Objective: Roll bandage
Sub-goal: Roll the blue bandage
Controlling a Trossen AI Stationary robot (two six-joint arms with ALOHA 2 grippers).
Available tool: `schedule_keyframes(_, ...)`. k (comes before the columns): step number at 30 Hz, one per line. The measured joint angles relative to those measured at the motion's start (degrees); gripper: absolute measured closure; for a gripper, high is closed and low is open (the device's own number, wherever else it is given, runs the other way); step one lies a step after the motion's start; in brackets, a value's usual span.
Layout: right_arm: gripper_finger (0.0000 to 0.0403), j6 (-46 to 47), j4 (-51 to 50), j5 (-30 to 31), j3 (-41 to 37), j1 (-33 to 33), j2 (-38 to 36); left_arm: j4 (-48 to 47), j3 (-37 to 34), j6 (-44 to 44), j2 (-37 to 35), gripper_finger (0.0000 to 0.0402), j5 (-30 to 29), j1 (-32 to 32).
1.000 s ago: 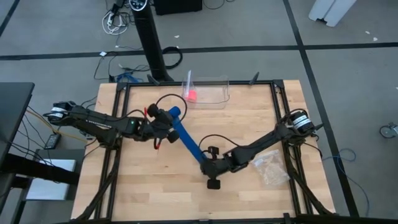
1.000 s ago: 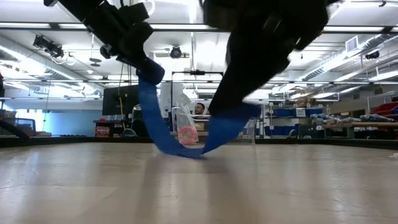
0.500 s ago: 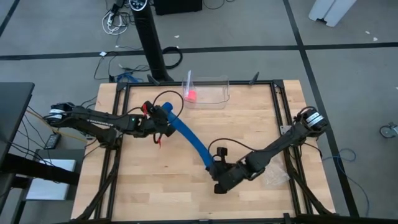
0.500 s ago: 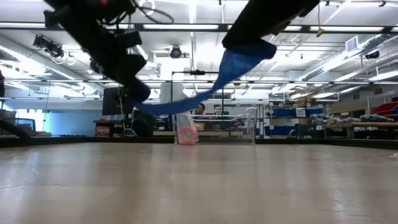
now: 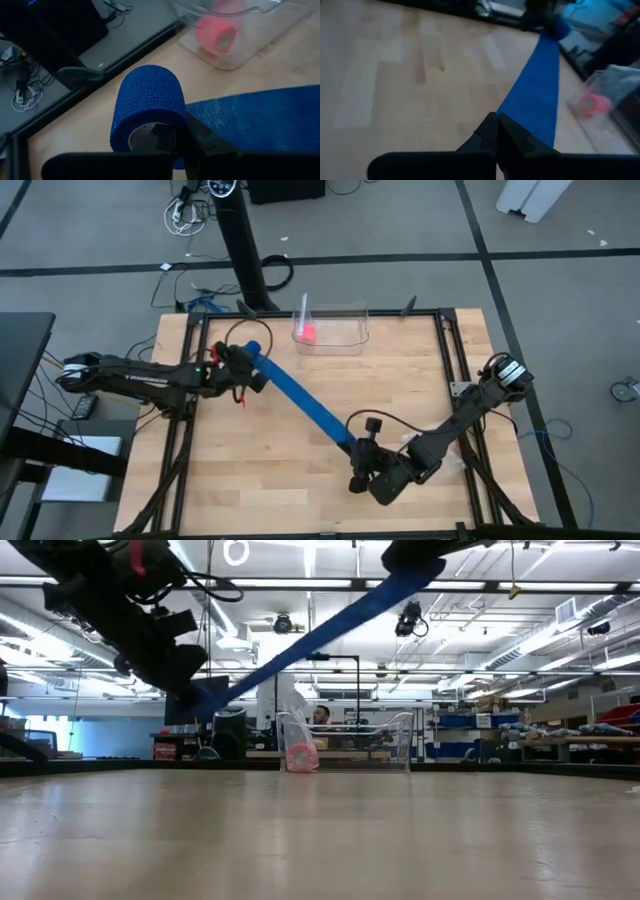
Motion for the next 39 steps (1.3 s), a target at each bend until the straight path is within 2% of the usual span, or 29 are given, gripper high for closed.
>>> schedule_keyframes(3,0.0399,2.5,-2.3,2.7,0.0,1.0,0.0,-1.5,-0.1,0.1,-2.7,0.0382,0.0,1.1)
schedule_keyframes(6,0.0399,5.6,-5.0,2.8,0.0,1.0,0.0,-2.0,-0.1,1.8,-5.2,0.0382,0.0,2.0)
schedule_keyframes(12,0.0392,10.3,-7.6,-0.4,0.0,0.3,0.5,-0.5,0.8,5.5,-10.4,0.0382,0.1,2.7)
schedule_keyframes(19,0.0353,10.0,-5.7,-3.1,0.0,-3.0,0.5,0.7,8.1,12.6,-12.6,0.0383,0.8,2.6)
schedule_keyframes(27,0.0294,3.4,1.8,-11.0,0.0,-7.0,0.5,0.7,19.2,21.7,-12.3,0.0383,6.0,2.6)
schedule_keyframes(33,0.0277,-0.4,0.1,-15.0,0.0,-8.2,-0.4,-0.7,26.8,26.0,-12.3,0.0383,12.7,2.6)
schedule_keyframes(36,0.0288,-2.3,2.6,-21.2,-0.8,-9.6,-0.5,-2.9,30.3,26.7,-12.0,0.0383,14.5,2.6)
schedule_keyframes(39,0.0306,-6.6,14.4,-31.1,-5.3,-11.9,-0.5,-5.7,32.7,27.1,-11.6,0.0383,15.8,2.6)
